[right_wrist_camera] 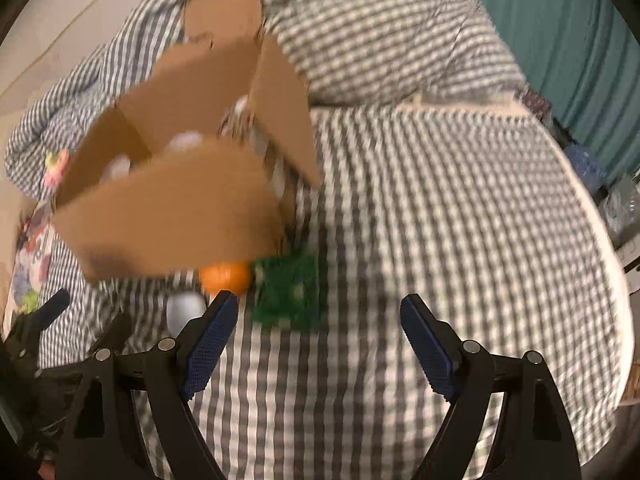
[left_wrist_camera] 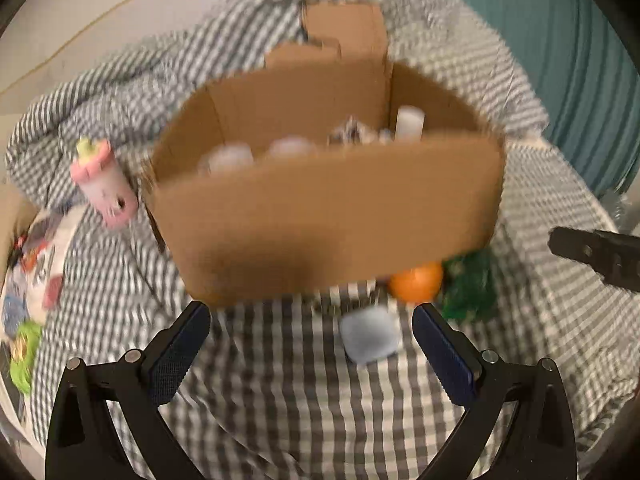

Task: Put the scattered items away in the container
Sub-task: 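Move both tools back to the items beside the box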

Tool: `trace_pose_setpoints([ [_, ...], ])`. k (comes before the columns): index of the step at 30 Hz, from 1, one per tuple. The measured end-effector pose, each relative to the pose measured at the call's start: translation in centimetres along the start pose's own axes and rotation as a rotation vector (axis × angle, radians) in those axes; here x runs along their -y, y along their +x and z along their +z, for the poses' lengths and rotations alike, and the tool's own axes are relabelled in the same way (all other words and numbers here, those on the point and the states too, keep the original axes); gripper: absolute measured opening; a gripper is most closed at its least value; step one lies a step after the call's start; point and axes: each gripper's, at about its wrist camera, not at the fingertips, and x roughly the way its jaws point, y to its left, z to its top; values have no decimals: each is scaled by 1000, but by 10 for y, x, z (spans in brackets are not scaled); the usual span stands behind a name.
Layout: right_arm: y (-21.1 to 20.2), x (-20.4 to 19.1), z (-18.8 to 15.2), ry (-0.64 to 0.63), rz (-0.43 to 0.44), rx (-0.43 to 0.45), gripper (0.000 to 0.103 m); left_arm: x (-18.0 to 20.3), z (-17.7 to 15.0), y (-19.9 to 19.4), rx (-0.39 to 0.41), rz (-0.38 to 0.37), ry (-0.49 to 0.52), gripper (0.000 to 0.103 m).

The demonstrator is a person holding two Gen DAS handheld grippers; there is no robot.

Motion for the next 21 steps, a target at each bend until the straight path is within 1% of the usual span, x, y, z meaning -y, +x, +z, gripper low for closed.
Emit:
trace_pose_setpoints([
  [4,13,-5,-14,-34,-15,-35,83,6,-10,24,-49,9,-33,103],
  [7,22,-6,-14,-39,-11,-48,83,10,-15,41,-77,18,-51,103],
  [9,28,-7,-13,-39,-11,-49,83,12,-16,48,-84,10,-61,103],
  [12,42,-10,-11,-48,-25,-60,83,18,-18,59,-96,5,-41,103],
  [19,76,-20,-10,-68,-58,-99,83,23,-24,74,-109,29,-33,103],
  [21,85,-24,-10,-77,-68,-107,83,23,-25,78,-113,19,-37,103],
])
